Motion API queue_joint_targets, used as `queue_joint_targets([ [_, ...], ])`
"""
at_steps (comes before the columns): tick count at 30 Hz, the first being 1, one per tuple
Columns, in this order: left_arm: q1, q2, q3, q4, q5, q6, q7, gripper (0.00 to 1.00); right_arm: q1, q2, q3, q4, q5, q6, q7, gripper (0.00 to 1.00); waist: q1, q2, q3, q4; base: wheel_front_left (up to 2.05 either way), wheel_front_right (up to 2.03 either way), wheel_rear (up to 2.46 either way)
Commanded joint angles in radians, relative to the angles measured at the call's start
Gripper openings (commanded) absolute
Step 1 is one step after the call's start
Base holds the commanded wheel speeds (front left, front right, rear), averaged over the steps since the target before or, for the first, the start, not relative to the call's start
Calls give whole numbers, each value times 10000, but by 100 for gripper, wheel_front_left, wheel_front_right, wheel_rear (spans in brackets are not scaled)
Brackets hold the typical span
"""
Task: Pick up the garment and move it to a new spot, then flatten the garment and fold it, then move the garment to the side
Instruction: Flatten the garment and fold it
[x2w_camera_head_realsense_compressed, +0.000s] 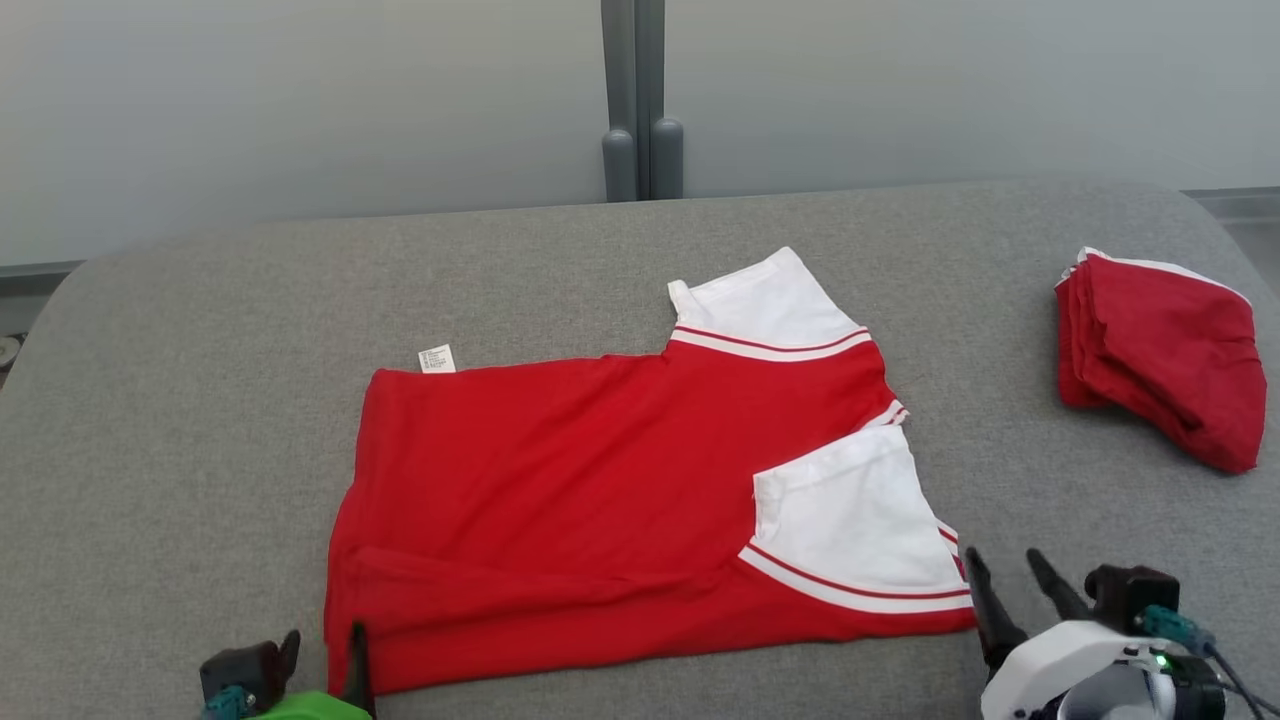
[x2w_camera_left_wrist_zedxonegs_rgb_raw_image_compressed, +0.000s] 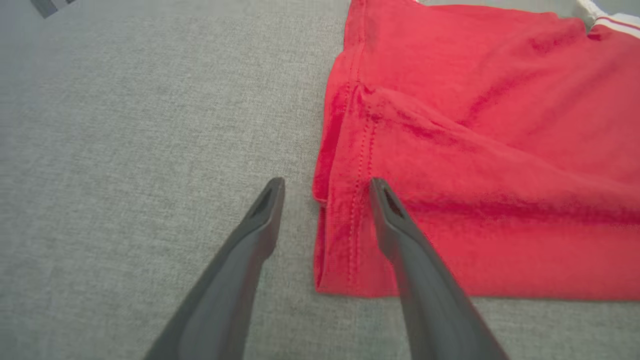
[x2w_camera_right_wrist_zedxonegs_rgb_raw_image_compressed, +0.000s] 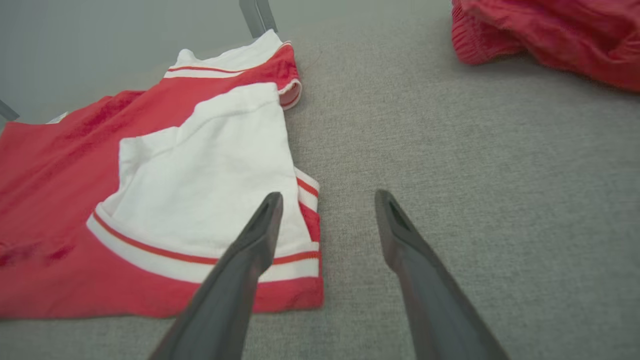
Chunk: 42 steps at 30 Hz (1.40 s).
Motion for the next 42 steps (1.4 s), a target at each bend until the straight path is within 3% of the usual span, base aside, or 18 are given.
queue_joint_targets([
  [1,38,43,35,-176,144,74,3,100,-143,-83,-127,-102,-117,-21,-30,100,0,0,107,48,0,0,0],
  [7,-977,142,132,-1296,669,5,1,100,-1134,-31,-606,-919,-731,-15,-30,100,0,0,934,130,0,0,0],
  [18,-4762,758,-177,559,1125,-5,3,100,-4153,20,435,-1074,-1063,-15,-30,100,0,0,3204,-224,0,0,0],
  [32,-6440,860,-481,1871,1363,174,1,100,-5670,-155,980,-728,-1077,-15,-30,100,0,0,4297,-317,0,0,0],
  [33,-6494,845,-494,1878,1378,221,1,86,-5785,-175,1002,-667,-1084,-15,-30,100,0,0,4337,-286,0,0,0],
  [34,-6530,828,-569,1943,1449,226,3,49,-5925,-203,1032,-572,-1100,-15,-30,100,0,0,4381,-250,0,0,0],
  [36,-6587,773,-586,1995,1391,241,10,27,-6252,-252,1135,-328,-1093,-15,-30,100,0,0,4440,-179,0,0,0],
  [37,-6621,762,-620,1995,1414,244,12,9,-6466,-300,1210,-207,-1117,-15,-30,100,0,0,4476,-138,0,0,0],
  [38,-6667,739,-646,1946,1419,222,12,0,-6646,-350,1280,-20,-1126,-15,-30,100,0,0,4506,-85,0,0,0],
  [42,-6799,639,-705,1691,1434,205,9,0,-7288,-462,1412,734,-1027,-16,44,100,0,0,4577,133,0,0,0],
])
